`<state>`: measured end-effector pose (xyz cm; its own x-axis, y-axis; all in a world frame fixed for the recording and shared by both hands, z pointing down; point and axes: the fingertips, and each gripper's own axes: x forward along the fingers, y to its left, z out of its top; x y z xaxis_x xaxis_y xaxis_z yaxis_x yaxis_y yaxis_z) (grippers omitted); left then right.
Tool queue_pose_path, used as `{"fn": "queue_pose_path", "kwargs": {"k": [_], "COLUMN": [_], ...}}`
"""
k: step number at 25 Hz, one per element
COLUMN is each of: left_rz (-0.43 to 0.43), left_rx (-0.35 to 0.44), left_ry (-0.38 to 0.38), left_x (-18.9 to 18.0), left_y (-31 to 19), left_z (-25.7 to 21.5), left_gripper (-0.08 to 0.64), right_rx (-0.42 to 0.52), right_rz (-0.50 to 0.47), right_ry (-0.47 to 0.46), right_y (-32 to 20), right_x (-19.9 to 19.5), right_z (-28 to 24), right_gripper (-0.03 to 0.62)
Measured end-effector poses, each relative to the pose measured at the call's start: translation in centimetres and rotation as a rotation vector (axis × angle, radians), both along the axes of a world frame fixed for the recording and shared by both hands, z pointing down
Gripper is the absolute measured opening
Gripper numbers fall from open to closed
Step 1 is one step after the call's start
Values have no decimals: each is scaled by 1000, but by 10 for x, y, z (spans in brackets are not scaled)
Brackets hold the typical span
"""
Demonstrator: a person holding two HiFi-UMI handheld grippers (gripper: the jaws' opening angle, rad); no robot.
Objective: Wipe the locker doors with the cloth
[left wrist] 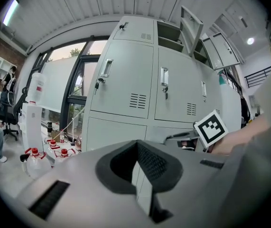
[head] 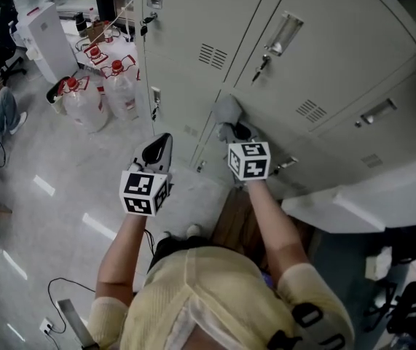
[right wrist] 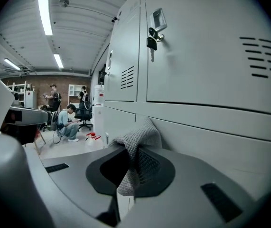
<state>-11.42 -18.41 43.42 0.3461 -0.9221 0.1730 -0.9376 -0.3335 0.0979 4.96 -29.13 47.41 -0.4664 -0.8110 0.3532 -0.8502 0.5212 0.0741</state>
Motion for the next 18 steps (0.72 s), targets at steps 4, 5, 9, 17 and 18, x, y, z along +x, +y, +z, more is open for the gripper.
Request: {"fn": "queue_pose_path", "kwargs": {"k": [4,5,9,17,18], "left_rz": [23,31,70,170,182], "left_rx": [-23,-20,-15,-12,-17], "left_ry": [-4,-7,-23,-19,-15], "left_x": [-5,-3,3,41,46], "left_y": [-4,-6,-15,-26,-26], "left_z": [-2,-4,-8,-9,-8], "left_gripper": [2,2,2,2,2], "right_rx": [-18,-17,-6,21,23], "right_rz": [63,79,145,272,287], "right_ry": [-1,4,-1,19,19], "right_y": [3,3,6,18,20], "right_x": [18,25,47,108,115], "right_z": [6,6,3,-2,-2], "right_gripper": [14,14,14,14,14]}}
